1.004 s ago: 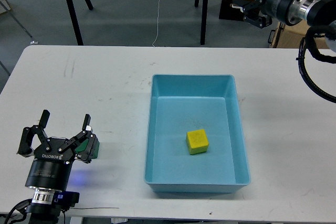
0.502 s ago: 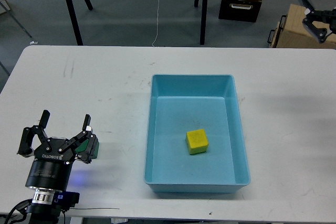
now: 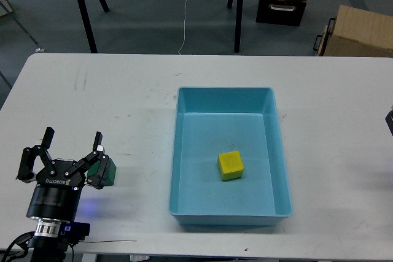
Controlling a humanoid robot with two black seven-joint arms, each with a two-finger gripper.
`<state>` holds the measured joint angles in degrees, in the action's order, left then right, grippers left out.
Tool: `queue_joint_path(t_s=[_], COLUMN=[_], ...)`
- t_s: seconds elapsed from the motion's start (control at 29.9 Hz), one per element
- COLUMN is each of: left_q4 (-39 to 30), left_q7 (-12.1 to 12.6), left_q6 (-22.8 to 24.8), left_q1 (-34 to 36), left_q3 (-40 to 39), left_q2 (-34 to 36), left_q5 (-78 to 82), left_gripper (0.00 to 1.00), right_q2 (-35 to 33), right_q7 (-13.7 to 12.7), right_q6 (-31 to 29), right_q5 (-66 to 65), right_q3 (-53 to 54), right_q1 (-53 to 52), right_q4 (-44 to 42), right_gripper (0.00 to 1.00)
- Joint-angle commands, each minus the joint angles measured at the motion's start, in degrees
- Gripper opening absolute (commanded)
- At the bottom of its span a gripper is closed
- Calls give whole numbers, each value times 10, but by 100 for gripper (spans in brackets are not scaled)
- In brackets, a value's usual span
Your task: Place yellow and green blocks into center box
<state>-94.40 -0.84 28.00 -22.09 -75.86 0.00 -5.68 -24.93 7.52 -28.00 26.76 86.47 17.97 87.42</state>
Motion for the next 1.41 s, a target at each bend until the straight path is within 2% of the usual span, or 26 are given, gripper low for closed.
queue_joint_path(t_s=[0.0, 0.13, 0.54, 0.6, 0.7, 0.77, 0.9, 1.0, 1.1, 1.24, 1.37], left_q4=[-1, -1, 12, 11, 18, 28, 87, 91, 90, 90, 90], left_q7=[-2, -3, -6, -21, -78, -80, -79, -73, -83, -83, -84], left_q6=[0, 0, 0, 0, 0, 0, 0, 0, 0, 0, 0], left_q1=[-1, 1, 16, 14, 18, 31, 114, 142, 179, 251, 315], left_q3=[-5, -7, -24, -38, -81, -96, -94, -98, -96, -83, -5], left_q2=[0, 0, 0, 0, 1, 10, 71, 104, 206, 303, 407], left_q5=[0, 0, -8, -15, -16, -14, -23, -39, -42, -39, -36], left_gripper=[100, 100, 100, 100, 100, 100, 100, 100, 100, 100, 100], right_q2=[60, 96, 61, 46, 22, 16, 15, 15, 20, 25, 31], right_q7=[3, 3, 3, 3, 3, 3, 3, 3, 3, 3, 3], right_q6=[0, 0, 0, 0, 0, 0, 0, 0, 0, 0, 0], right_q5=[2, 2, -2, -3, -3, -3, -3, -3, -3, -4, -4], right_q3=[26, 34, 44, 48, 55, 62, 72, 73, 75, 74, 75], right_q1=[63, 88, 104, 110, 114, 120, 124, 124, 124, 120, 119], right_q4=[17, 21, 45, 61, 64, 64, 64, 64, 63, 60, 62], right_gripper=[97, 97, 97, 97, 97, 97, 97, 97, 97, 97, 97])
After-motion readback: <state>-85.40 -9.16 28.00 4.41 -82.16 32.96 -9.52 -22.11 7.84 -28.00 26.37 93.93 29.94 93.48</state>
